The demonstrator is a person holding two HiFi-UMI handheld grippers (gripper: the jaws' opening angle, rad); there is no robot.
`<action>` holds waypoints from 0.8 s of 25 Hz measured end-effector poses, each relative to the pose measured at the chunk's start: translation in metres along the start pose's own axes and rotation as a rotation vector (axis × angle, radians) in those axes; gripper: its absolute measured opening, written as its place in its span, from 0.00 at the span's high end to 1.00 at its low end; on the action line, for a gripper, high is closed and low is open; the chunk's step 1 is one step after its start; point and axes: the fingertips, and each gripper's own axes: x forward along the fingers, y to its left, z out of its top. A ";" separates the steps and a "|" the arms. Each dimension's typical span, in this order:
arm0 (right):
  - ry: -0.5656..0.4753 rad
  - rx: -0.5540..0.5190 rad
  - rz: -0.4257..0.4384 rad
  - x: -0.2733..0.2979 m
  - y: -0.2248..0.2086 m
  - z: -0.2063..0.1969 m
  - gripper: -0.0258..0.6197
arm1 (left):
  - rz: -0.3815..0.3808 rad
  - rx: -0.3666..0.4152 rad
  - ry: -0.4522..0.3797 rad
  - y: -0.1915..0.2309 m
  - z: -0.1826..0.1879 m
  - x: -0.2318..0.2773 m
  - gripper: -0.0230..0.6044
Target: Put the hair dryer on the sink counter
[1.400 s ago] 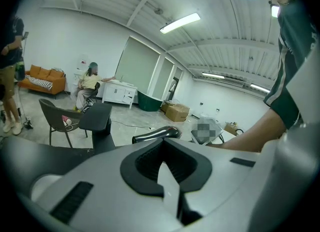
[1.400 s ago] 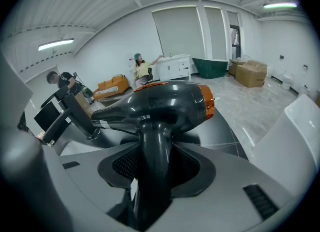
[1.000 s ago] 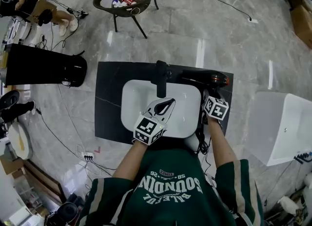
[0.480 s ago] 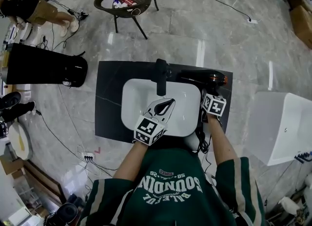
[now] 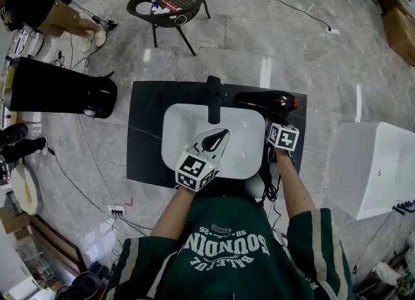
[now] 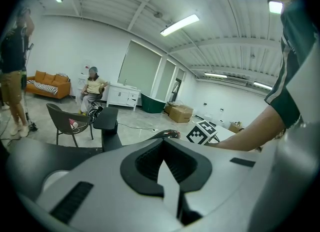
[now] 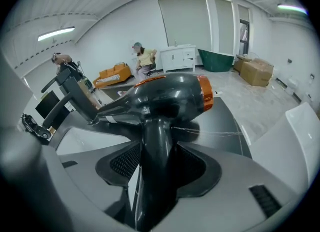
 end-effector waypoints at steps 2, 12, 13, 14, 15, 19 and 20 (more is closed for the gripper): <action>-0.017 0.007 -0.016 -0.008 -0.004 -0.001 0.61 | -0.002 0.008 -0.005 -0.002 0.001 -0.001 0.95; -0.133 -0.066 0.026 -0.066 0.016 0.010 0.73 | -0.017 0.033 -0.042 -0.013 0.015 -0.010 0.95; -0.140 -0.076 0.024 -0.072 0.018 0.008 0.77 | -0.019 0.034 -0.045 -0.015 0.015 -0.011 0.95; -0.151 -0.083 0.023 -0.079 0.021 0.007 0.81 | -0.021 0.036 -0.048 -0.017 0.016 -0.012 0.95; -0.169 -0.088 0.025 -0.085 0.023 0.007 0.84 | -0.023 0.038 -0.051 -0.019 0.017 -0.013 0.95; -0.253 -0.140 0.066 -0.109 0.042 0.018 0.87 | -0.026 0.049 -0.067 -0.022 0.026 -0.015 0.94; -0.270 -0.172 0.081 -0.114 0.049 0.020 0.87 | -0.025 0.051 -0.069 -0.022 0.027 -0.016 0.94</action>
